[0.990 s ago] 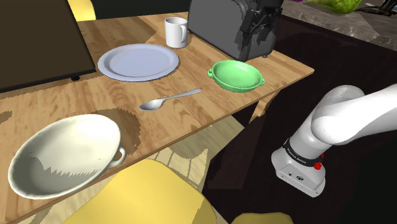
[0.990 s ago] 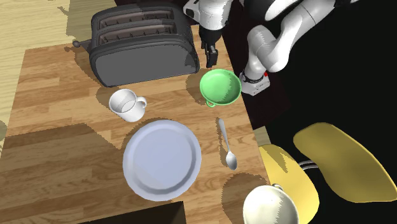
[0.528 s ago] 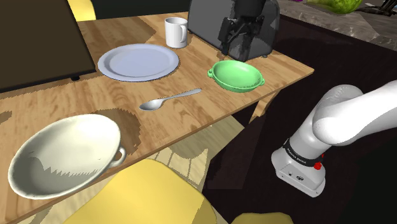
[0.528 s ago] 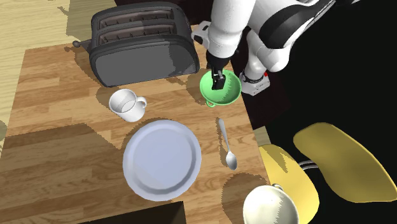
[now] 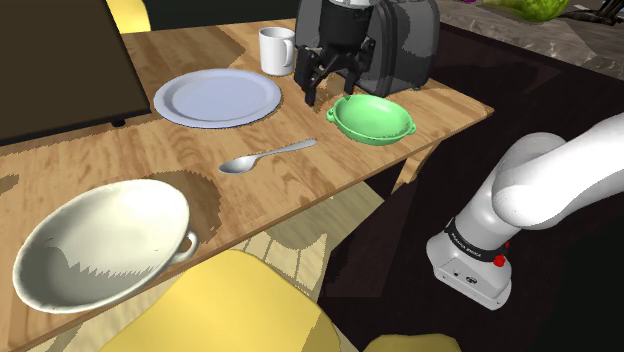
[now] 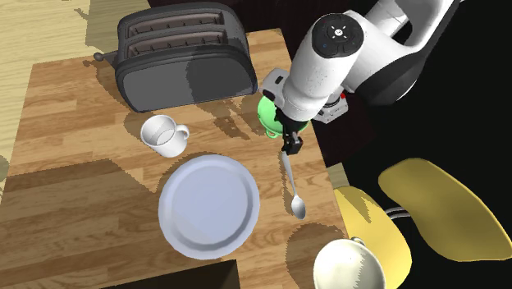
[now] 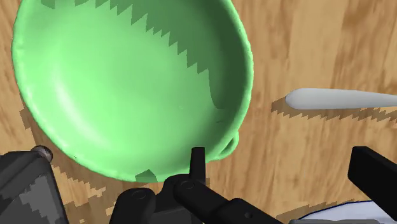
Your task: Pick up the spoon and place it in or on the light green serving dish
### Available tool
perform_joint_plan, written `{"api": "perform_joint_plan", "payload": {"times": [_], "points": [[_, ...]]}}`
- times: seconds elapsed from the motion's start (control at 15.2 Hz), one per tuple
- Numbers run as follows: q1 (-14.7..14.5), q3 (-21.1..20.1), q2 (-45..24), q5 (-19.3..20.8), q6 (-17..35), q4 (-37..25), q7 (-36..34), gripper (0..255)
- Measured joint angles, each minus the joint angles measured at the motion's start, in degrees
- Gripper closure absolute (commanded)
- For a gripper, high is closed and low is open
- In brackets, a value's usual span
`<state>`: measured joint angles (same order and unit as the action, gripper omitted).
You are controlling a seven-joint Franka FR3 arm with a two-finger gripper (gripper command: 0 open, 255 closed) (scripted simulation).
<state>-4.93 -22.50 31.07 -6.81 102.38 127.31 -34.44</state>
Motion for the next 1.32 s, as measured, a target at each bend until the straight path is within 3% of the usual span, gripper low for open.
{"api": "perform_joint_plan", "payload": {"times": [0.4,0.79,0.92,1.06,1.32], "points": [[0.15,-8.41,-8.64,1.7,3.04,-6.23,-9.77,0],[0.83,-16.99,-21.02,8.48,4.13,-16.05,-21.07,0],[0.44,-19.95,-26.97,12.73,3.32,-21.12,-25.83,0],[-0.43,-21.47,-30.41,15.48,3.46,-23.19,-29.18,0],[-0.65,-21.7,-31.95,16.81,6.05,-21.59,-30.53,0]]}}
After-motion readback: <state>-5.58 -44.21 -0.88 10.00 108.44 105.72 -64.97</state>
